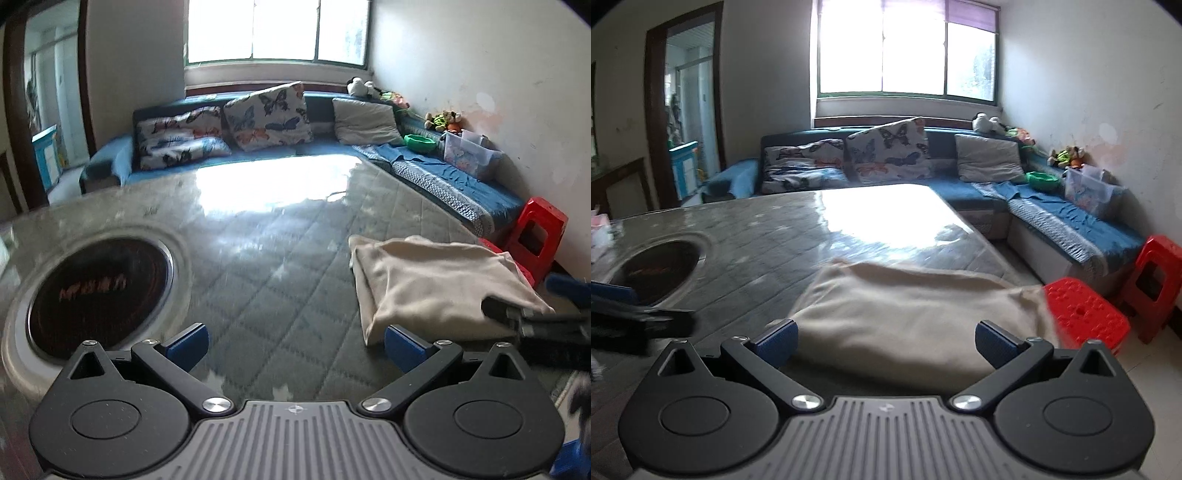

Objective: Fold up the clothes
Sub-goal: 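Grasp the cream garment edge with the right gripper and lift it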

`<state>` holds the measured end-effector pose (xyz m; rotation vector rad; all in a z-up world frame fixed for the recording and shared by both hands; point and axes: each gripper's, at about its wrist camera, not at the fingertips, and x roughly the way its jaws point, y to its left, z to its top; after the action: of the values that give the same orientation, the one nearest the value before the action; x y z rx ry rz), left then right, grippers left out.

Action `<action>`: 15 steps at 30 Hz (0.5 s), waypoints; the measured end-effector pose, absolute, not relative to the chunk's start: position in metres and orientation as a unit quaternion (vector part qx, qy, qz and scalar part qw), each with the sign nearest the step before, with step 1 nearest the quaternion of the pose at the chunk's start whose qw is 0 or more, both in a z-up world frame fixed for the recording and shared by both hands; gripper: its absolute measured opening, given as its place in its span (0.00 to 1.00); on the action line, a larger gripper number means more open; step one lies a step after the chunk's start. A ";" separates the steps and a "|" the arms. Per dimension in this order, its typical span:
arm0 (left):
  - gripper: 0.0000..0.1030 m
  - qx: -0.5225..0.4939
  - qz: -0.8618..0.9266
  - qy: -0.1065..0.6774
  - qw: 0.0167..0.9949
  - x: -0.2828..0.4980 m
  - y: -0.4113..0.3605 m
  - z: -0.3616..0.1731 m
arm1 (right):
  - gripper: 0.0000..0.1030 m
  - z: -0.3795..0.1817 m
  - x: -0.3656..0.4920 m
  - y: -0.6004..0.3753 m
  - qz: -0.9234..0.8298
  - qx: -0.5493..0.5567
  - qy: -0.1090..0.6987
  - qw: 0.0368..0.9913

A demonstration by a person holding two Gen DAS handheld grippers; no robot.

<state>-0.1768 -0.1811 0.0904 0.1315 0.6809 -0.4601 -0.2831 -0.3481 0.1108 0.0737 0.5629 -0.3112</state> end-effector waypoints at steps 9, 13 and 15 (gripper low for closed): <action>1.00 0.074 -0.228 0.335 0.911 -0.145 -0.198 0.084 | 0.73 0.098 -0.211 -0.426 -0.171 0.054 0.310 0.934; 1.00 0.080 -0.229 0.345 0.907 -0.131 -0.206 0.077 | 0.64 0.084 -0.176 -0.443 -0.161 0.042 0.339 0.926; 1.00 0.081 -0.228 0.349 0.905 -0.125 -0.209 0.074 | 0.61 0.076 -0.164 -0.449 -0.153 0.035 0.354 0.922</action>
<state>-0.1253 -0.2088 0.0741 0.1681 0.7202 -0.4709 -0.1636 -0.4493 0.0761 0.0712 0.7266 -0.3148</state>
